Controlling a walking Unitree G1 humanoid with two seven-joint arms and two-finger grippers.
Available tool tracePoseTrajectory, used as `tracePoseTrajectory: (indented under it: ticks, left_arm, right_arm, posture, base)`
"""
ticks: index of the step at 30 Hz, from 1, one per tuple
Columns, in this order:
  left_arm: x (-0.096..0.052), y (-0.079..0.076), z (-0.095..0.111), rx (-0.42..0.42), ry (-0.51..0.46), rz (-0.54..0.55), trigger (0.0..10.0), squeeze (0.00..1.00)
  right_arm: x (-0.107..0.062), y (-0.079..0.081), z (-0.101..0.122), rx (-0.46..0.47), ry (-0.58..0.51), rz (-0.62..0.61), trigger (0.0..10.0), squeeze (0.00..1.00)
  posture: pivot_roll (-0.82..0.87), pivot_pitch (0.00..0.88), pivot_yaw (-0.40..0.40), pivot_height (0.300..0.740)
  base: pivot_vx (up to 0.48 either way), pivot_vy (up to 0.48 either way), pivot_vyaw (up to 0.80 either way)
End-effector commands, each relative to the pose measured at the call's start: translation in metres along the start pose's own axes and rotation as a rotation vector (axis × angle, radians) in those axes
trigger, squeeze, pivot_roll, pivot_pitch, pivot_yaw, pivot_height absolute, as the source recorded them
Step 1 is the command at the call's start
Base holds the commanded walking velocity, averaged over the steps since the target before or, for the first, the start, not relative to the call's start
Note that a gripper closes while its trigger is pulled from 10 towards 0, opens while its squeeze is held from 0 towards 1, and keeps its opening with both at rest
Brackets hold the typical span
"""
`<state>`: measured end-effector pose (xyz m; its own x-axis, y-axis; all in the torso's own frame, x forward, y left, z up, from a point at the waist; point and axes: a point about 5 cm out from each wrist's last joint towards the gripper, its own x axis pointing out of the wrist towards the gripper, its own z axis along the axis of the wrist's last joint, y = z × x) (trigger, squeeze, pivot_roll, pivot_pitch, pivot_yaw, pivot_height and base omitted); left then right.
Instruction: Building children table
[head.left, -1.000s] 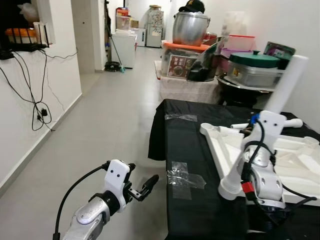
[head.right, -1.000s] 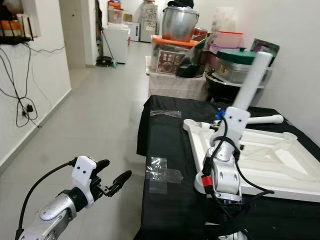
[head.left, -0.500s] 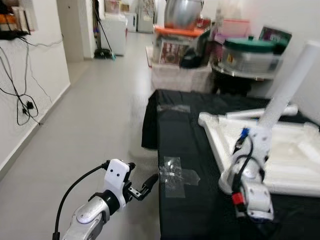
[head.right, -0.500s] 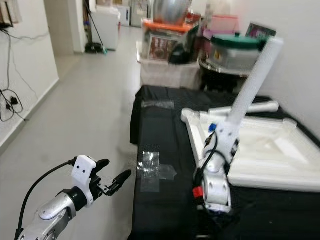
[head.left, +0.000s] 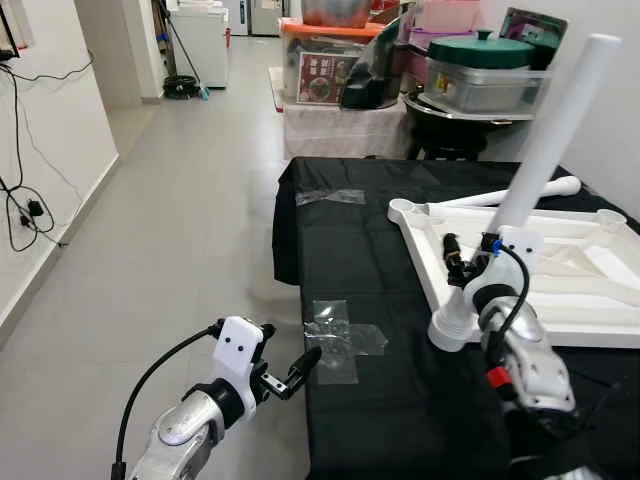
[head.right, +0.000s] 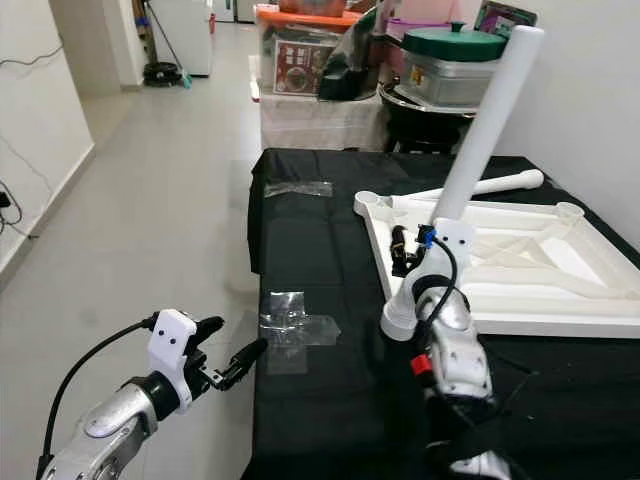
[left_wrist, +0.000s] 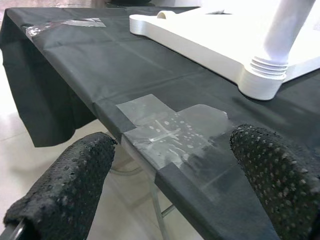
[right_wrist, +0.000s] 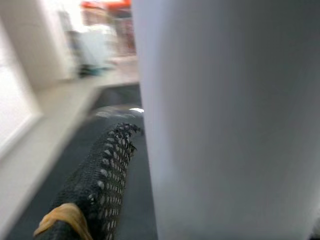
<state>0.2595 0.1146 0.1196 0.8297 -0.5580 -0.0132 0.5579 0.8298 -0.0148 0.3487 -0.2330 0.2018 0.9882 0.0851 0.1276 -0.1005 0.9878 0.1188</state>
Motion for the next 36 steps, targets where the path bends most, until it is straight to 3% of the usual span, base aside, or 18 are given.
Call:
tracePoseTrajectory:
  ticks: [1, 3, 6, 8, 11, 12, 13, 14, 15, 19, 25, 28, 29, 31, 32, 33, 34, 36]
  left_arm:
    - [0.000, 0.000, -0.002, -0.008, 0.009, -0.007, 10.0, 0.00]
    - [0.000, 0.000, -0.001, -0.006, 0.009, -0.009, 10.0, 0.00]
    - [0.000, 0.000, -0.001, -0.005, 0.008, -0.010, 10.0, 0.00]
    - [0.000, 0.002, 0.000, 0.002, 0.008, -0.006, 10.0, 0.00]
    - [0.000, 0.003, 0.000, 0.004, 0.008, -0.002, 10.0, 0.00]
    - [-0.001, 0.003, 0.000, 0.005, 0.008, -0.001, 10.0, 0.00]
    - [-0.001, 0.003, 0.000, 0.005, 0.008, -0.001, 10.0, 0.00]
    - [-0.001, 0.002, 0.000, 0.004, 0.008, -0.001, 10.0, 0.00]
    - [-0.001, 0.002, 0.000, 0.004, 0.008, -0.001, 10.0, 0.00]
    - [-0.002, 0.000, -0.001, 0.001, 0.010, -0.004, 10.0, 0.00]
    - [-0.001, 0.001, -0.002, 0.003, 0.012, -0.009, 10.0, 0.00]
    - [0.001, 0.001, -0.001, 0.003, 0.010, -0.012, 10.0, 0.00]
    - [0.001, 0.001, -0.001, 0.003, 0.010, -0.012, 10.0, 0.00]
    - [0.000, 0.001, -0.002, 0.006, 0.012, -0.009, 10.0, 0.00]
    - [-0.001, 0.001, -0.002, 0.007, 0.013, -0.007, 10.0, 0.00]
    - [-0.001, 0.001, -0.002, 0.007, 0.013, -0.007, 10.0, 0.00]
    - [-0.002, 0.001, -0.002, 0.007, 0.015, -0.005, 10.0, 0.00]
    - [-0.003, 0.001, -0.002, 0.005, 0.016, -0.001, 10.0, 0.00]
  right_arm:
    - [0.003, 0.005, 0.008, 0.034, -0.032, 0.094, 10.0, 0.00]
    - [0.004, 0.007, 0.014, 0.015, -0.016, 0.268, 10.0, 0.00]
    - [0.004, 0.007, 0.015, -0.004, -0.007, 0.322, 10.0, 0.00]
    - [0.001, 0.021, 0.016, -0.007, 0.002, 0.506, 9.8, 0.00]
    - [-0.001, 0.028, 0.016, -0.002, 0.004, 0.585, 9.8, 0.00]
    - [-0.004, 0.036, 0.015, 0.005, 0.000, 0.665, 2.1, 0.00]
    - [-0.004, 0.036, 0.015, 0.005, 0.000, 0.665, 2.1, 0.00]
    - [-0.006, 0.040, 0.012, 0.013, 0.012, 0.706, 0.0, 0.00]
    - [-0.006, 0.040, 0.012, 0.013, 0.012, 0.706, 0.0, 0.00]
    - [-0.020, 0.045, 0.010, 0.028, 0.041, 0.911, 0.0, 0.00]
    - [-0.035, 0.048, 0.004, 0.001, 0.072, 1.034, 0.0, 0.00]
    - [-0.001, 0.034, -0.017, -0.125, 0.123, 0.509, 0.0, 0.00]
    - [-0.001, 0.034, -0.017, -0.125, 0.123, 0.509, 0.0, 0.00]
    - [0.009, 0.016, -0.028, -0.174, 0.212, 0.049, 0.0, 0.00]
    - [0.002, 0.008, -0.031, -0.176, 0.226, -0.180, 0.0, 0.00]
    - [0.002, 0.008, -0.031, -0.176, 0.226, -0.180, 0.0, 0.00]
    - [-0.010, 0.003, -0.034, -0.163, 0.231, -0.370, 0.0, 0.00]
    - [-0.035, 0.016, -0.042, -0.133, 0.250, -0.464, 0.0, 0.00]
  posture:
    - [0.07, 0.000, -0.073, 0.740]
    - [0.07, 0.000, -0.071, 0.740]
    - [0.07, 0.000, -0.071, 0.740]
    - [0.08, 0.000, -0.077, 0.740]
    - [0.08, 0.000, -0.077, 0.740]
    - [0.09, 0.000, -0.079, 0.740]
    - [0.09, 0.000, -0.079, 0.740]
    - [0.09, 0.000, -0.080, 0.740]
    - [0.09, 0.000, -0.080, 0.740]
    - [0.09, 0.000, -0.078, 0.740]
    - [0.08, 0.000, -0.073, 0.740]
    - [0.07, 0.000, -0.072, 0.740]
    - [0.07, 0.000, -0.072, 0.740]
    - [0.08, 0.000, -0.073, 0.740]
    - [0.08, 0.000, -0.077, 0.740]
    - [0.08, 0.000, -0.077, 0.740]
    - [0.09, 0.000, -0.079, 0.740]
    - [0.09, 0.000, -0.077, 0.740]
  base:
    - [0.000, 0.000, 0.00]
    - [0.000, 0.000, 0.00]
    - [0.000, 0.000, 0.00]
    - [0.000, 0.000, 0.00]
    - [0.000, 0.000, 0.00]
    - [0.000, 0.000, 0.00]
    - [0.000, 0.000, 0.00]
    - [0.000, 0.000, 0.00]
    - [0.000, 0.000, 0.00]
    - [0.000, 0.000, 0.00]
    - [0.000, 0.000, 0.00]
    - [0.000, 0.000, 0.00]
    - [0.000, 0.000, 0.00]
    - [0.000, 0.000, 0.00]
    - [0.000, 0.000, 0.00]
    - [0.000, 0.000, 0.00]
    - [0.000, 0.000, 0.00]
    - [0.000, 0.000, 0.00]
